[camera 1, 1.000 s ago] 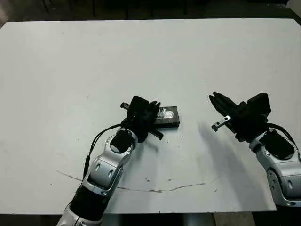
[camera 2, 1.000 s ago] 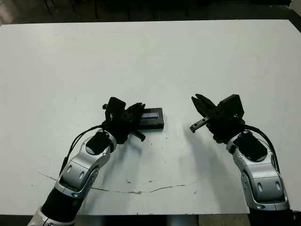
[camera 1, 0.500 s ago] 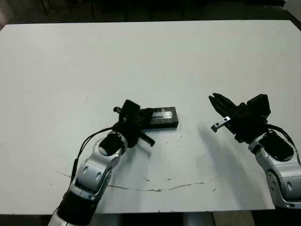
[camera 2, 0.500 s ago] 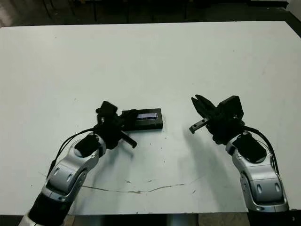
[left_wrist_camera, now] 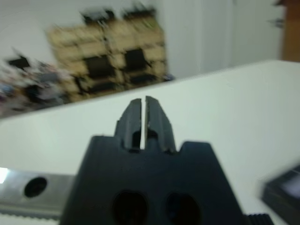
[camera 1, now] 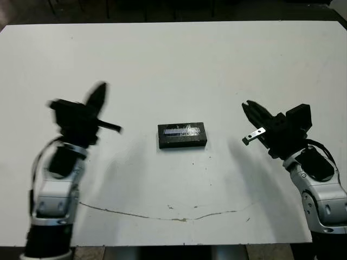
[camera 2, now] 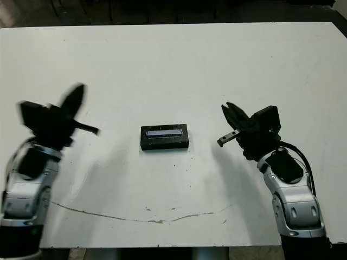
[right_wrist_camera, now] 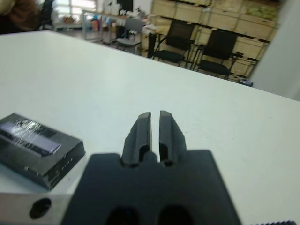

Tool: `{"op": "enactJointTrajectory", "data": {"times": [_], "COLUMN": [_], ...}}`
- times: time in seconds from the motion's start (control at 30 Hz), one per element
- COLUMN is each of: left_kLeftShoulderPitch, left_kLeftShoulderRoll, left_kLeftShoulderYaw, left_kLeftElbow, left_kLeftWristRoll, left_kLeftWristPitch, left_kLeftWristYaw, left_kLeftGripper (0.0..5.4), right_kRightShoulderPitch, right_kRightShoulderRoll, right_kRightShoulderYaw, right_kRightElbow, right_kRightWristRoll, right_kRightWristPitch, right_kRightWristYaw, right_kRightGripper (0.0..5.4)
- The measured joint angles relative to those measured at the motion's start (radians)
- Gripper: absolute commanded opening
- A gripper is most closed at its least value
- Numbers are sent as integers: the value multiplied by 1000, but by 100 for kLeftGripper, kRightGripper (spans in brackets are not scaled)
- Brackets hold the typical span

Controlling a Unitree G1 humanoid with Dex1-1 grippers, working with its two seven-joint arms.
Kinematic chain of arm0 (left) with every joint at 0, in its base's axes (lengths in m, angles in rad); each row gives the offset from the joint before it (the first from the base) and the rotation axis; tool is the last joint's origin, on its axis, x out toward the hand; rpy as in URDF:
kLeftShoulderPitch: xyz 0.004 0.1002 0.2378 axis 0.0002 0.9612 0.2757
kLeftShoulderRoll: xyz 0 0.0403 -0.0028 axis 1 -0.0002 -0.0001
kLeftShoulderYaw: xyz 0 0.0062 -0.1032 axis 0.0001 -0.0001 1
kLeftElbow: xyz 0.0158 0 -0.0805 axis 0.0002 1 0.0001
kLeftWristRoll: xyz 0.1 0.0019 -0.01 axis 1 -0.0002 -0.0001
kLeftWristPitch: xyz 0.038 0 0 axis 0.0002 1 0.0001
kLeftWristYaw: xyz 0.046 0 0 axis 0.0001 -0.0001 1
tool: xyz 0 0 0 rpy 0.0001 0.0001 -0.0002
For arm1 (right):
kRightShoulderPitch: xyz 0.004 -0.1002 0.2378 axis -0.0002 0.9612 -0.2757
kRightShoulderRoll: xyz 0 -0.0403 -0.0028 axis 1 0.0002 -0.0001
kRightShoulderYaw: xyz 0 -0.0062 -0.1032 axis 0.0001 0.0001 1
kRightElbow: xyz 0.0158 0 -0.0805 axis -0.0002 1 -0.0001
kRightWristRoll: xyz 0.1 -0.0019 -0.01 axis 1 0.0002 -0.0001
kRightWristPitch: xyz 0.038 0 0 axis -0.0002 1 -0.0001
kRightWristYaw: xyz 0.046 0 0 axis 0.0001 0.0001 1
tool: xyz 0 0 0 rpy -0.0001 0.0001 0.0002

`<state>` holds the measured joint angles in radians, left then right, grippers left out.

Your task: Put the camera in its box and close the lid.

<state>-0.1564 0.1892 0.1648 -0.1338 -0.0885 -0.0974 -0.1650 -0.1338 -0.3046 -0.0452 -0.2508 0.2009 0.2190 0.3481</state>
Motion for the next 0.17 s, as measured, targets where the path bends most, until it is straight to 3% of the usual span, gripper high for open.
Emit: {"op": "enactJointTrajectory", "data": {"times": [0.17], "left_kLeftShoulderPitch": [0], "left_kLeftShoulderRoll": [-46], "left_kLeftShoulderYaw": [33], "left_kLeftElbow": [51], "left_kLeftWristRoll": [-8], "left_kLeftWristPitch": [-108], "left_kLeftWristYaw": [69], "left_kLeftGripper": [4], "right_kRightShoulderPitch": [-26], "right_kRightShoulderRoll": [41], "right_kRightShoulderYaw": [2], "right_kRightElbow": [31], "right_kRightWristRoll": [-33], "right_kRightWristPitch": [-26], "right_kRightWristYaw": [-58], "right_kRightGripper": [0]}}
